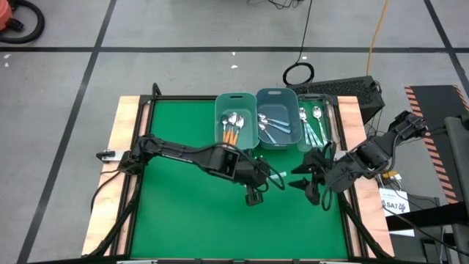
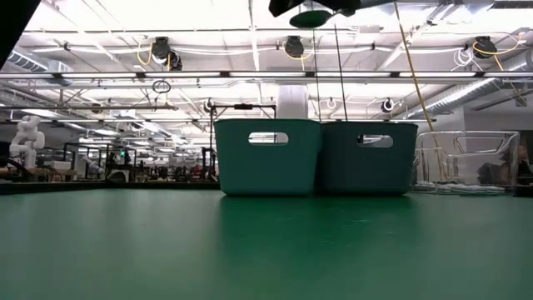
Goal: Sort silverware by color (type)
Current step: Put the blue spoon into the blue bin
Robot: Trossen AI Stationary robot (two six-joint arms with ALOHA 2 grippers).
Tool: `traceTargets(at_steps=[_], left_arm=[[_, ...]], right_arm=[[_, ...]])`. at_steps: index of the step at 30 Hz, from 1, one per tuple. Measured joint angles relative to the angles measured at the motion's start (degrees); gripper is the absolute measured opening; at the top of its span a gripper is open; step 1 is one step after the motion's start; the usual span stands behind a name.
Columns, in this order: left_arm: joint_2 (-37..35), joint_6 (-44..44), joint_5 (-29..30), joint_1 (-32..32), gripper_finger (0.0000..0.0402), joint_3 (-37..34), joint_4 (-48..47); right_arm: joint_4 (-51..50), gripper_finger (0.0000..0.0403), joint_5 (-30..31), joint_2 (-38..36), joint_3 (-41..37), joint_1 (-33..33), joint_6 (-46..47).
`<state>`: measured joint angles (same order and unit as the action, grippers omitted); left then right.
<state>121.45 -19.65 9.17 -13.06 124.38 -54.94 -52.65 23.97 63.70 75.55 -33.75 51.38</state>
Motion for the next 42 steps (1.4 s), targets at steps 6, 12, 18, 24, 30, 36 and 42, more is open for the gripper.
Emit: traceTargets(at_steps=[6, 12, 18, 24, 30, 36, 42], left_arm=[[-0.02, 0.68, -0.02, -0.04, 0.0018, 2.62, -2.03], [0.0, 2.09, -0.09, -0.81, 0.0018, 3.6, -2.25], [0.0, 2.03, -0.13, -1.48, 0.0017, 3.6, -2.25], [0.0, 2.05, -0.15, -1.7, 0.0017, 3.6, -1.91], [0.0, 2.09, -0.15, -1.7, 0.0017, 3.58, -1.92], [0.0, 2.75, -0.2, -1.7, 0.0017, 3.58, -1.9], [0.0, 3.21, -0.22, -1.7, 0.0017, 3.56, -1.88]], right_arm=[[1.73, 0.0239, 1.25, 0.0, -0.01, -0.51, -0.72], [2.77, 0.0273, 3.29, 0.07, 0.0, -0.49, -4.59], [3.18, 0.0285, 1.38, 1.37, 0.0, -0.49, -6.97], [2.6, 0.0283, 1.53, 4.11, 0.0, -0.39, -9.54], [2.65, 0.026, 1.48, 6.8, 0.0, 0.76, -9.17], [2.69, 0.0227, 1.5, 7.76, 0.0, 1.17, -9.22], [2.7, 0.0168, 1.5, 7.72, 0.0, 1.17, -9.8]])
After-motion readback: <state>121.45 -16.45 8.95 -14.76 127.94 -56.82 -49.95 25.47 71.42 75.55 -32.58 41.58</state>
